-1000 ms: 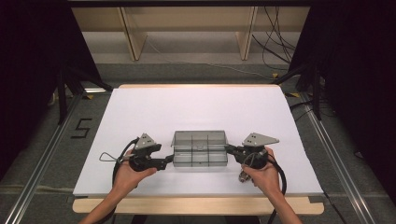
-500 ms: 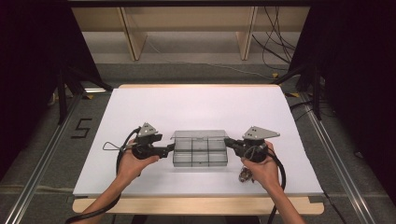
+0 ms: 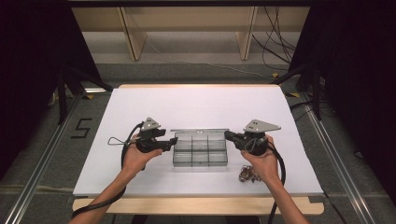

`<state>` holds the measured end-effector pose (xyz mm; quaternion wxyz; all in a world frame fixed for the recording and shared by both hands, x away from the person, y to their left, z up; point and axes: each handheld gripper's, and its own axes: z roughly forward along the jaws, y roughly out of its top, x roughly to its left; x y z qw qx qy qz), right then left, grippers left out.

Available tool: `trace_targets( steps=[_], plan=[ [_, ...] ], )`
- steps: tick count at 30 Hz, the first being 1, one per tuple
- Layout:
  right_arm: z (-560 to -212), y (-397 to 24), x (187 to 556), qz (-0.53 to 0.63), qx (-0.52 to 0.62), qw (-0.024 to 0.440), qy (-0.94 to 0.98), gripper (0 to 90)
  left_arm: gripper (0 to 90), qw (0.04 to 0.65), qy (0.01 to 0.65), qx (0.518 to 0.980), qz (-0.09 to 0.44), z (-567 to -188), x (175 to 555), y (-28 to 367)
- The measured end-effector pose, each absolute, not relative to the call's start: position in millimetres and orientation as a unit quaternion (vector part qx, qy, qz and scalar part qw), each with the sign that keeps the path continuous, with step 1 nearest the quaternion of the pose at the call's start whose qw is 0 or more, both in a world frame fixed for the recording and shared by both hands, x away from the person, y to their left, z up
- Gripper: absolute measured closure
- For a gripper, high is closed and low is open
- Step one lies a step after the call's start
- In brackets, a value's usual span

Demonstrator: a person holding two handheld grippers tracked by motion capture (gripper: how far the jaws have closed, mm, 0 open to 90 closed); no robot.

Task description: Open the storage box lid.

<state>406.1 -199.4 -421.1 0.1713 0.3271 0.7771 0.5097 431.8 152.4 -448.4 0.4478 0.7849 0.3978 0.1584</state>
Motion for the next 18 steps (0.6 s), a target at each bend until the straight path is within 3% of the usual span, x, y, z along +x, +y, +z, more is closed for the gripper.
trace_targets(
  steps=[18],
  plan=[
    [-417, -200, 424, 0.515, 0.328, 0.18, 0.771, 88.6, 41.0, 0.455, 0.39, 0.783, 0.165, -447, 443, 148]
  ],
)
